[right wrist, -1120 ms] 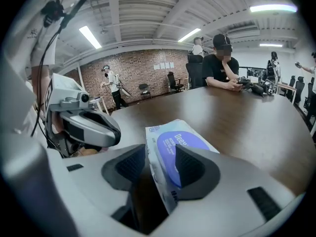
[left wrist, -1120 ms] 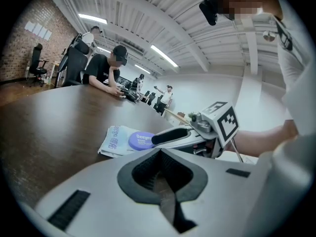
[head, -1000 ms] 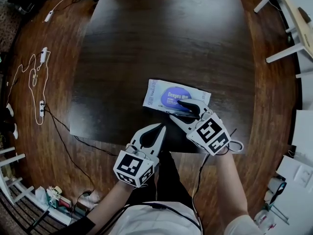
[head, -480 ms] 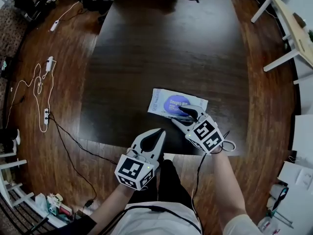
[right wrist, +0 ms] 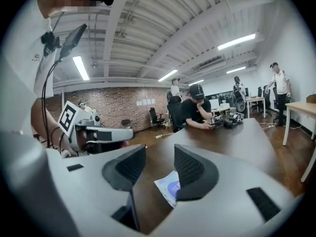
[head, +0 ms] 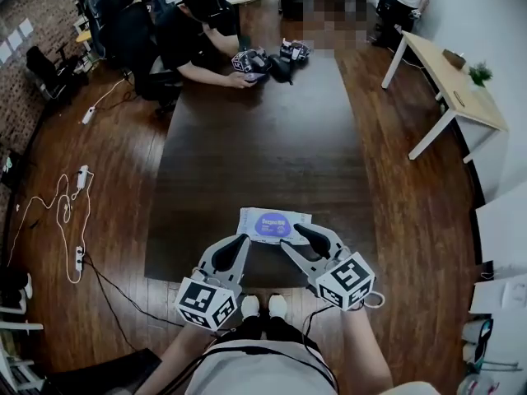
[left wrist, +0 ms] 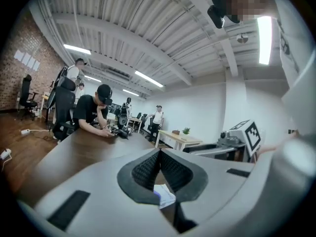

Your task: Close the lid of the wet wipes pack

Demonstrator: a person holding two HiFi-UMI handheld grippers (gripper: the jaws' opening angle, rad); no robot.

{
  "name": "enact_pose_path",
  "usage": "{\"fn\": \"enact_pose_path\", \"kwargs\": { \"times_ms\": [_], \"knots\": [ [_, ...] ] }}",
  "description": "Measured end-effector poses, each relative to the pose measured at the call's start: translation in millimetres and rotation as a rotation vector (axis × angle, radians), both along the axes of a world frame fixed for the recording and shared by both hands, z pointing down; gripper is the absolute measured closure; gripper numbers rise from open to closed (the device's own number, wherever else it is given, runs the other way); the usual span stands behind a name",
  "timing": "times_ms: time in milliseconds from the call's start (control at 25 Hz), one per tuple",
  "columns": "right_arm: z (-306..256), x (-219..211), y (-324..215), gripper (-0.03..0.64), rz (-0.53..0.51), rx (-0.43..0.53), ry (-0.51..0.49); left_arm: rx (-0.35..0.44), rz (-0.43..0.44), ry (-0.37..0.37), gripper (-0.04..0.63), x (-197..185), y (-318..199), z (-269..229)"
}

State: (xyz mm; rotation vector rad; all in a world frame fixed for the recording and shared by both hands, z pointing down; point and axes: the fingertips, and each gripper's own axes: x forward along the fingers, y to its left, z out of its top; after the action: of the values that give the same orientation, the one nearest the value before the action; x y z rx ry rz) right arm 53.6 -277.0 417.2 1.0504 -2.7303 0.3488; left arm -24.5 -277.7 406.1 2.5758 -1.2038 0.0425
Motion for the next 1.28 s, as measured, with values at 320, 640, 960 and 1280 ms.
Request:
{"fn": "enact_pose_path", "kwargs": {
  "times_ms": [320,640,960,1280],
  "knots": [
    [-71,17,38,0.433,0.141,0.117,-0.099,0.122,0.024,0.028,0.592,7,19,-65],
    [-76,7,50,0.611,0.187,0.133,-0.102,0.142,0.037,0.047,0.594,-17,28,-73],
    [-73,-7,67,0.611,0.218,0.136,-0.064,0.157,0.096,0.066,0.593,-30,35,-70],
    [-57,-6,98,0.611,0.257,0.099,-0.025,0.124,0.161,0.089,0.594,-22,52,-54]
  ]
}}
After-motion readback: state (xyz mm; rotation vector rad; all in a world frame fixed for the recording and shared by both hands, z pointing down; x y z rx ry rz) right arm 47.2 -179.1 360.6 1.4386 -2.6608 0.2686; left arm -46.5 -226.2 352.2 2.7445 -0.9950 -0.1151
